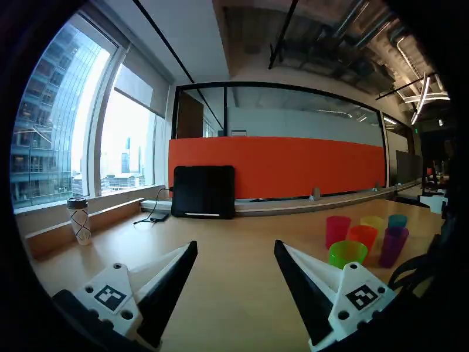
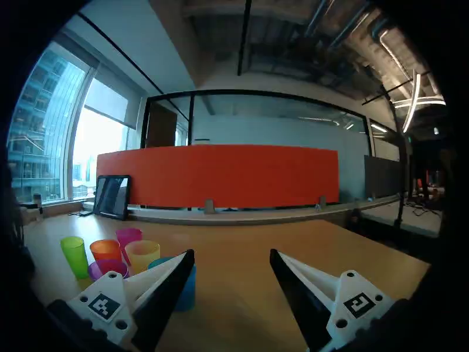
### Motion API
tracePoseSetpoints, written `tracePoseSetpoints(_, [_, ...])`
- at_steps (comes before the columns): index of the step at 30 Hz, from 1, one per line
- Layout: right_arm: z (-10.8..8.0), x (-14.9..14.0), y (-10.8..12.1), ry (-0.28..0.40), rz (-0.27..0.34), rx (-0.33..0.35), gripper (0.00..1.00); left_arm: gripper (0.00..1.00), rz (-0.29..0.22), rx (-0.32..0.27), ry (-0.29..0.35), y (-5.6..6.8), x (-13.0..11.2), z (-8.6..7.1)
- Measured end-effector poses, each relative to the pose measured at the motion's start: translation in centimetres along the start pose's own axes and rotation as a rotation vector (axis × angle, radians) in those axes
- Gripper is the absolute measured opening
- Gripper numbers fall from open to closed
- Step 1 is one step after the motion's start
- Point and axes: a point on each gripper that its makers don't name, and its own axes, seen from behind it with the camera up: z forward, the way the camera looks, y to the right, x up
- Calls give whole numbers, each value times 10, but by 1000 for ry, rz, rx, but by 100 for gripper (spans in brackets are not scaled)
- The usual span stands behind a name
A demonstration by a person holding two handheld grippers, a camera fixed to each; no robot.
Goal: Pour water
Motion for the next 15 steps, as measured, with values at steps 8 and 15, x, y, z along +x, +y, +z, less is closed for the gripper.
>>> tracePoseSetpoints(8, [0, 2, 0, 0, -1, 0, 99, 97, 0, 0, 0, 0, 0, -1])
tracePoseSetpoints(15, [0, 2, 0, 0, 0, 0, 99, 97, 0, 0, 0, -1, 0, -1])
